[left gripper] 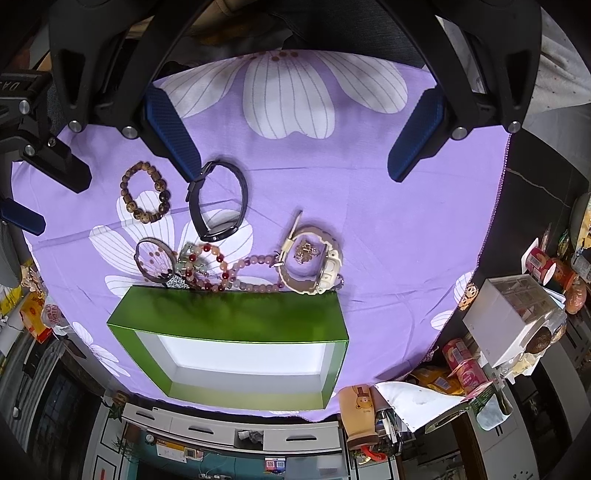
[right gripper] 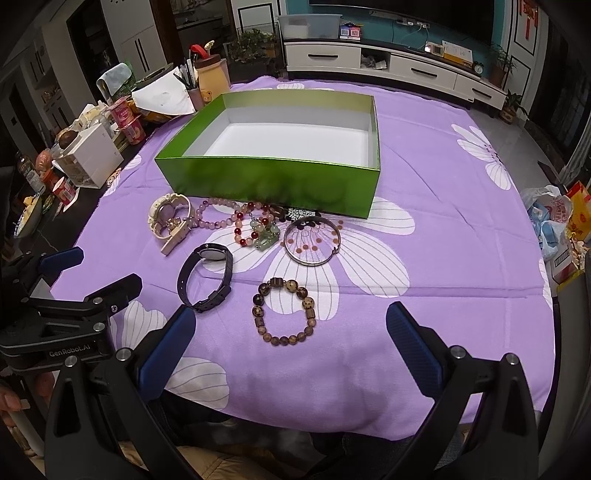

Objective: Organize jewelry

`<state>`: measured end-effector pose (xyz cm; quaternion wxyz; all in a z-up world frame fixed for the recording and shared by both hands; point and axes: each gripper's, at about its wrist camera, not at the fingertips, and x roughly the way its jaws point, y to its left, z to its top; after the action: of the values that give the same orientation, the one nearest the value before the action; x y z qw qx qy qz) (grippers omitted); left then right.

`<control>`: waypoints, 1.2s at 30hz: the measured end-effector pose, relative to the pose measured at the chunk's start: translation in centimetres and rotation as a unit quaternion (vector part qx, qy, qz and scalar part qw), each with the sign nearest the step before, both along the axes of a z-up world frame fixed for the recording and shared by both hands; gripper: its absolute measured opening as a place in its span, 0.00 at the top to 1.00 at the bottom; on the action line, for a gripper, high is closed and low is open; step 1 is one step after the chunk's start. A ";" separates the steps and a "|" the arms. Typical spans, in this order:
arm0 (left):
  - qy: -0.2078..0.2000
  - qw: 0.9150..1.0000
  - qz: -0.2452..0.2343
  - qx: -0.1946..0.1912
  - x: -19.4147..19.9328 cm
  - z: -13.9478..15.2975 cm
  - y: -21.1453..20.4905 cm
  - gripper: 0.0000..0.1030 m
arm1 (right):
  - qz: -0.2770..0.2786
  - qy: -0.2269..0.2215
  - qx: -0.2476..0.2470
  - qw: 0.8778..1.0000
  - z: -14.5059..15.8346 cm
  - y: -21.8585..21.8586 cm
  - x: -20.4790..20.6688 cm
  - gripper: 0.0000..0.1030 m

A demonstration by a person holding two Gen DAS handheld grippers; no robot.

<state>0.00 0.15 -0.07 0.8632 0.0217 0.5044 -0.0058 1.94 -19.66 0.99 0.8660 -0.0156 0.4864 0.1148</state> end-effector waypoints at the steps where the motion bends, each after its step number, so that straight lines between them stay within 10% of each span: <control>1: 0.000 1.000 0.000 0.000 0.0 0.0 0.0 0.02 | 0.000 0.000 0.000 1.000 0.1 0.0 -0.1 0.01; 36: 0.000 1.000 0.001 0.000 0.0 0.0 -0.1 0.02 | 0.000 -0.001 0.000 1.000 0.2 -0.1 -0.2 0.01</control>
<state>-0.01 0.09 -0.08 0.8632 0.0216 0.5044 -0.0052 1.78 -19.73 1.20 0.8667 -0.0158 0.4852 0.1145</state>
